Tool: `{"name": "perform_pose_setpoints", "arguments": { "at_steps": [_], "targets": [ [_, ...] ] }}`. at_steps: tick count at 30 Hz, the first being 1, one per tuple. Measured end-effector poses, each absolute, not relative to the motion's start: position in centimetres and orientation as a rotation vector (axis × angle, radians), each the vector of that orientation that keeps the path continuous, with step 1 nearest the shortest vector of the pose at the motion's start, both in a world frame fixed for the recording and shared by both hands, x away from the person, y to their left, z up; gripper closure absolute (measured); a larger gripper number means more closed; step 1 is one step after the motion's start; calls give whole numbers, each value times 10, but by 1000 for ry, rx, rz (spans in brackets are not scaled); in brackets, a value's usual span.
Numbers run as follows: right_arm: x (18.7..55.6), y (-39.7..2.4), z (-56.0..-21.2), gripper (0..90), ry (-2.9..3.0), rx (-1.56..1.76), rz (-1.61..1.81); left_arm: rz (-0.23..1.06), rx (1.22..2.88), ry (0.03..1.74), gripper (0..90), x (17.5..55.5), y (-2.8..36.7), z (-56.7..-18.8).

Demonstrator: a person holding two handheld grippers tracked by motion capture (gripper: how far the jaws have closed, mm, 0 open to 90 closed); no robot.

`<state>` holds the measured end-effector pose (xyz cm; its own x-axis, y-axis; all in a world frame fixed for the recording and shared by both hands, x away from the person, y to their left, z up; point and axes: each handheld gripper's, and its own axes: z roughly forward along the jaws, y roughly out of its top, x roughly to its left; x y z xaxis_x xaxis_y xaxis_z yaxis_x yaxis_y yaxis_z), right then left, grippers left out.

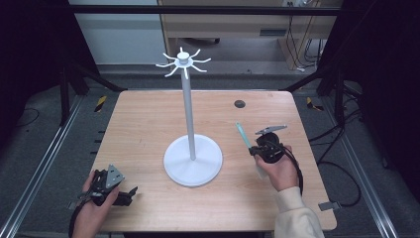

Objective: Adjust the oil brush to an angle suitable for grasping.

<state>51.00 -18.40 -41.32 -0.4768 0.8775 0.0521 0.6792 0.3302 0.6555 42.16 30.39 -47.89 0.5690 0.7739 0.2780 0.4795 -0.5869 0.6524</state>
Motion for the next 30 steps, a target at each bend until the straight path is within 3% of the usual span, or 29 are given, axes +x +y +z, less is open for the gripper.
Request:
{"name": "perform_pose_setpoints", "arguments": {
  "at_steps": [8, 19, 30],
  "targets": [
    [508, -182, -379, 830, 2229, 1319, 1019, 758, 2291, 1010, 29, 421, 304, -480],
    [504, -163, -306, 830, 2125, 1131, 1260, 759, 2287, 1019, 29, 421, 306, -481],
    [486, -154, -285, 829, 2059, 1033, 1383, 760, 2278, 1011, 29, 422, 306, -480]
  ]
}}
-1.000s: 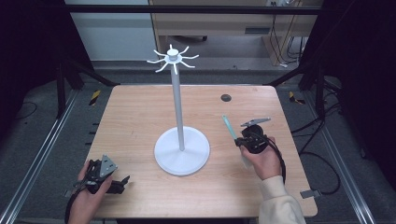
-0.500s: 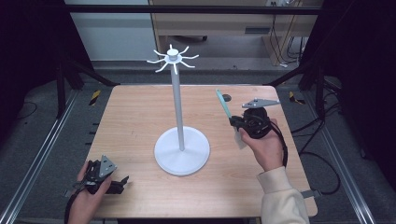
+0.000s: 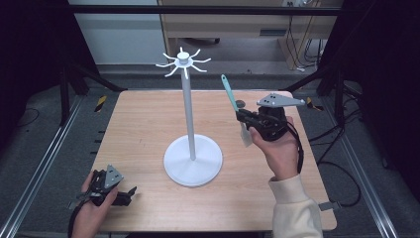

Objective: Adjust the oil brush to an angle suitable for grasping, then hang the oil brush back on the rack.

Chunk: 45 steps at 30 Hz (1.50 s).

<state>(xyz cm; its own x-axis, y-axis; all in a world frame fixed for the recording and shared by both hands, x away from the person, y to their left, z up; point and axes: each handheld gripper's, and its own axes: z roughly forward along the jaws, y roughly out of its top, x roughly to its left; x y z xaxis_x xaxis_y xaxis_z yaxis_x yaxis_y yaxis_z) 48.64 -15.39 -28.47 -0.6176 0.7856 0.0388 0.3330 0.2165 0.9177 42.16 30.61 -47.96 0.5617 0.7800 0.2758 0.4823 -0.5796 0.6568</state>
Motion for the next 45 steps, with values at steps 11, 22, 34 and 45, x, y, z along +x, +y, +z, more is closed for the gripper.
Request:
{"name": "perform_pose_setpoints", "arguments": {
  "at_steps": [11, 22, 34, 45],
  "targets": [
    [479, -153, -281, 829, 2026, 1007, 1426, 757, 2269, 1009, 29, 421, 305, -479],
    [467, -155, -268, 829, 1973, 943, 1511, 757, 2270, 1009, 29, 422, 305, -479],
    [458, -153, -259, 829, 1940, 892, 1561, 758, 2270, 1009, 29, 422, 305, -479],
    [455, -154, -256, 829, 1927, 879, 1583, 757, 2271, 1008, 29, 422, 305, -479]
  ]
}}
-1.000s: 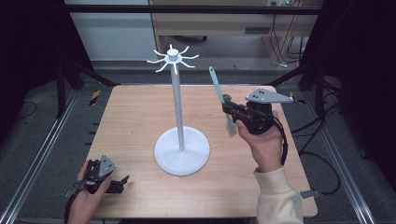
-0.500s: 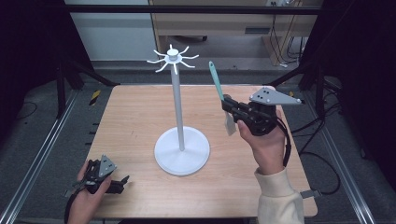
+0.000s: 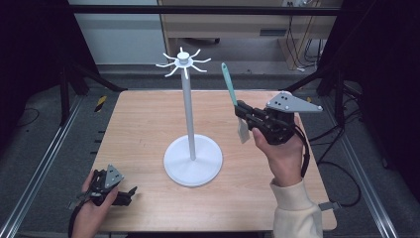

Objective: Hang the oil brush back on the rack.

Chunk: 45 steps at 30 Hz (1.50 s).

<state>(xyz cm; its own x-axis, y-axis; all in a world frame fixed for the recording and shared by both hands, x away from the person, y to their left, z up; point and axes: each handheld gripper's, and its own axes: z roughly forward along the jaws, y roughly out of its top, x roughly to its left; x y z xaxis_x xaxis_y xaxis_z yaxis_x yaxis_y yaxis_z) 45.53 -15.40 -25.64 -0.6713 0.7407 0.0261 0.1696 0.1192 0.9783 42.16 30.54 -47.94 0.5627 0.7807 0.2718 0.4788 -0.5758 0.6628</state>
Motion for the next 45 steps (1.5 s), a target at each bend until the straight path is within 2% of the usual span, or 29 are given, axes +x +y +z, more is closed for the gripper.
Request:
{"name": "perform_pose_setpoints", "arguments": {
  "at_steps": [45],
  "targets": [
    [442, -138, -250, 828, 1943, 756, 1653, 756, 2270, 1008, 29, 422, 306, -479]
  ]
}}
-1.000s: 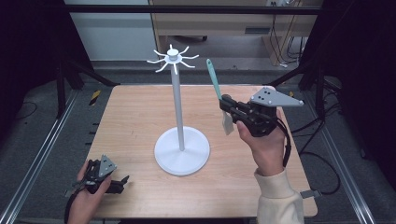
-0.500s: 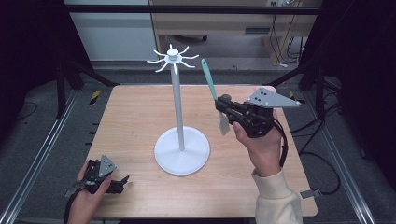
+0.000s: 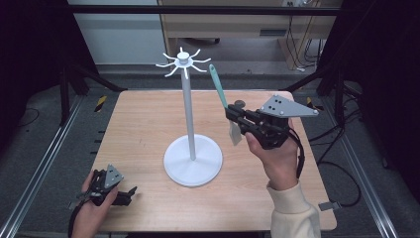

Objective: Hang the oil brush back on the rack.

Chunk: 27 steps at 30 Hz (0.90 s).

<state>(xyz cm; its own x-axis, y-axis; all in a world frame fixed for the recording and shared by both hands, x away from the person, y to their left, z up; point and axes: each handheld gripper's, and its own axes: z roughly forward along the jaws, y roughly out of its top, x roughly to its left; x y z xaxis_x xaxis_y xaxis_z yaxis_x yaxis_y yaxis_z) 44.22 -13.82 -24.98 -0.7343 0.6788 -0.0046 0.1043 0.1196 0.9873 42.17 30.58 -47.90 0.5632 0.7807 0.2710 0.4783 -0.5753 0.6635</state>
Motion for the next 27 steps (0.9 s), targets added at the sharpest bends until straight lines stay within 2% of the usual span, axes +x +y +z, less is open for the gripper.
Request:
{"name": "perform_pose_setpoints", "arguments": {
  "at_steps": [27],
  "targets": [
    [445, -127, -252, 828, 1986, 734, 1633, 754, 2281, 1006, 29, 422, 306, -479]
  ]
}}
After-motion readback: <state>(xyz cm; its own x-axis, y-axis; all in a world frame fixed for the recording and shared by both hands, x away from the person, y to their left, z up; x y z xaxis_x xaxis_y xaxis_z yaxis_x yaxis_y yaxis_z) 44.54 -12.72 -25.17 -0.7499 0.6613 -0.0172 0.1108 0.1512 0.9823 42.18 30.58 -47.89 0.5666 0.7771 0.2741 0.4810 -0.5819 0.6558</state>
